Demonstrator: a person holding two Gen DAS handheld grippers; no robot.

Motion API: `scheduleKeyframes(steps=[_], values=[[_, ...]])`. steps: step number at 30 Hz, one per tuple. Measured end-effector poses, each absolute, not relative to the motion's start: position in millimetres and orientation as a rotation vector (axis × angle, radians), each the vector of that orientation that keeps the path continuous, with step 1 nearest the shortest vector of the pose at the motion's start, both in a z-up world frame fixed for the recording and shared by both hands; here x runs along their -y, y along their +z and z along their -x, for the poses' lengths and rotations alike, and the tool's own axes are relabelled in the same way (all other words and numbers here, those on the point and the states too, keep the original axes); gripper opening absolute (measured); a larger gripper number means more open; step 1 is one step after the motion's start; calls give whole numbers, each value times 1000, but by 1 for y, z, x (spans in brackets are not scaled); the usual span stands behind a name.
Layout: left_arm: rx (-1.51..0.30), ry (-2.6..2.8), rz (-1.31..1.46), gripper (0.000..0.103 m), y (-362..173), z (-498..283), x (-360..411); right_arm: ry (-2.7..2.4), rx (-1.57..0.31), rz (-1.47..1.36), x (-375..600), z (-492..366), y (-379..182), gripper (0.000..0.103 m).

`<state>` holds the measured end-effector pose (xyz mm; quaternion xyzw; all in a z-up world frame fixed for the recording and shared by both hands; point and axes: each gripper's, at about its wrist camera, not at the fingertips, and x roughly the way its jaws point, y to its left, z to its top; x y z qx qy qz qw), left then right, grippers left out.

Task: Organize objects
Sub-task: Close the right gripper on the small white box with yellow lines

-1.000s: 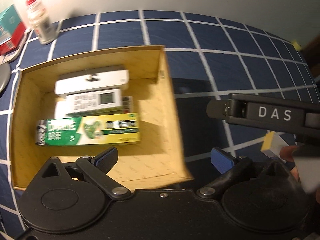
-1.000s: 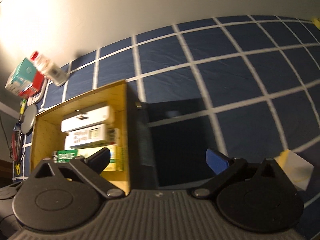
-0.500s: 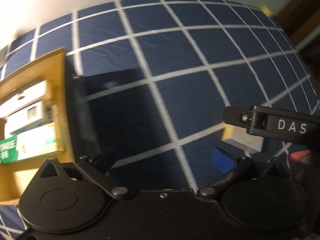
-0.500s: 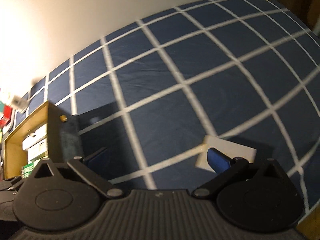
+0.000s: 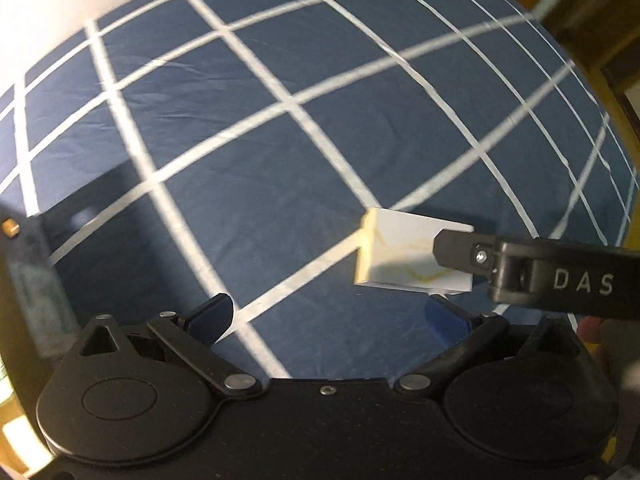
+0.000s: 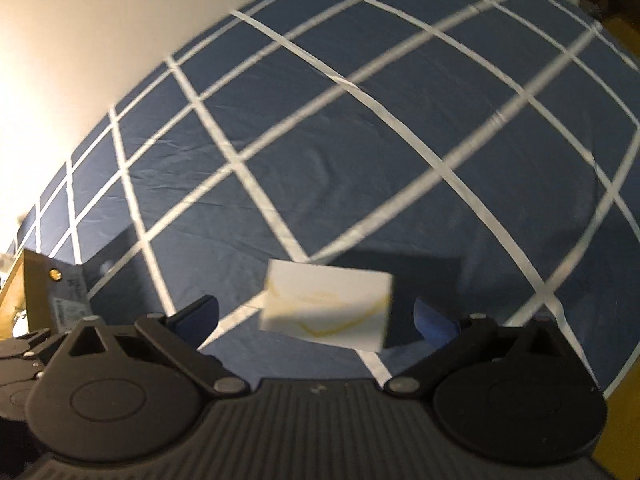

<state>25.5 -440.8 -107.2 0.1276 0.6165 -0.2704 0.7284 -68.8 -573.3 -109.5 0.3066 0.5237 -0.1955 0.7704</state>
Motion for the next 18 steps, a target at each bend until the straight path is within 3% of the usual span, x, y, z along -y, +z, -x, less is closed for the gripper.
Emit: scheduleKeyframes(steps=[18], values=[[-1490,-711,-309,103,-166,-47,483,-405,-1187,-871,606,66,-170,102]])
